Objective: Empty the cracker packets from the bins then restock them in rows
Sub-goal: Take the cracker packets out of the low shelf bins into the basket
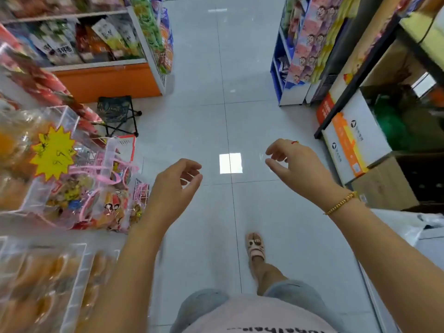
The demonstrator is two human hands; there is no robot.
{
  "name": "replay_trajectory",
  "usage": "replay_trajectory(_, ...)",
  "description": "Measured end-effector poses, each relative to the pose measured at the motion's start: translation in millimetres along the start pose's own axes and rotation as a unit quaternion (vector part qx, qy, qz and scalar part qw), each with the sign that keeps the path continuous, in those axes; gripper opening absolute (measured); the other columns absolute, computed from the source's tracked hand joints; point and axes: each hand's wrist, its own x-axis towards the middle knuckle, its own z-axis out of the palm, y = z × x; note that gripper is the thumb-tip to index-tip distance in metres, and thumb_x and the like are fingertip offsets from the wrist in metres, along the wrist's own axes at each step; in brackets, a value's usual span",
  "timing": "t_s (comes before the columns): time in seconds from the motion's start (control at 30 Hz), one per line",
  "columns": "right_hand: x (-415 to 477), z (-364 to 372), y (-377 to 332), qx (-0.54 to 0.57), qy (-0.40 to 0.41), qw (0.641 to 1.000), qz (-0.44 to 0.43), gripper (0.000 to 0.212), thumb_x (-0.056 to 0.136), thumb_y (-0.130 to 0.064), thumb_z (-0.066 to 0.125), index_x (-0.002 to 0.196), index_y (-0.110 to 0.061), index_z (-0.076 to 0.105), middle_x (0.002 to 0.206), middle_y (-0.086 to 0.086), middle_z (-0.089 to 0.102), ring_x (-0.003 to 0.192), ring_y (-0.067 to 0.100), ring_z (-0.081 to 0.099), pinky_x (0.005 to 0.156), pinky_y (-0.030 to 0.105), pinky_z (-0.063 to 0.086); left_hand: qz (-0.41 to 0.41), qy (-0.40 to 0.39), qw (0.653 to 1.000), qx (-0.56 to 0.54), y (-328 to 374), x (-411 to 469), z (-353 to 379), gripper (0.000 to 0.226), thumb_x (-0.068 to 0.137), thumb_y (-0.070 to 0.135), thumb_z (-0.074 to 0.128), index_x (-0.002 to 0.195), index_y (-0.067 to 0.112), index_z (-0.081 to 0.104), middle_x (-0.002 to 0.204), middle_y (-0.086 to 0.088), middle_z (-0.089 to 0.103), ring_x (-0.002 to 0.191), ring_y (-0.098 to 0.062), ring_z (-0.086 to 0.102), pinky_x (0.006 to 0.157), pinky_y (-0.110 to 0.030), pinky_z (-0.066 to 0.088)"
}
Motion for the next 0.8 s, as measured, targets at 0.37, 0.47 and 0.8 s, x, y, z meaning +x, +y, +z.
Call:
replay_trajectory(0.37,184.7,-43.3,53.8,-0.006,-0.049,0.998,-0.047,0.017,0.093,-0.026,0.057,0.108,-0.018,0.060,0.091,-0.008,0.057,0.086,0.011,0.056,0.080,0.030,0.049,-0.068,0.091,0.993,-0.007,26.4,154.2,7.3,0.015,0.089,0.015,0.063,0.099,0.026,0.061,0.088,0.017,0.064,0.084,0.006,0.058,0.066,-0.002,0.040)
replay_trajectory(0.47,228.7,-39.8,54.6,0.004,-0.067,0.996,-0.061,0.016,0.093,-0.027,0.057,0.107,-0.020,0.060,0.090,-0.010,0.057,0.085,0.010,0.056,0.080,0.031,0.049,-0.086,0.103,0.991,-0.005,23.6,189.0,1.6,0.015,0.089,0.014,0.063,0.100,0.025,0.062,0.088,0.018,0.064,0.084,0.008,0.057,0.066,-0.001,0.040)
replay_trajectory(0.8,379.1,-4.8,37.1,0.009,-0.089,0.993,-0.084,0.017,0.093,-0.029,0.057,0.107,-0.019,0.059,0.090,-0.009,0.058,0.085,0.011,0.057,0.080,0.032,0.050,-0.105,0.143,0.984,-0.013,-30.3,315.1,-41.8,0.015,0.089,0.012,0.062,0.101,0.020,0.064,0.090,0.015,0.065,0.082,0.003,0.058,0.069,-0.003,0.043)
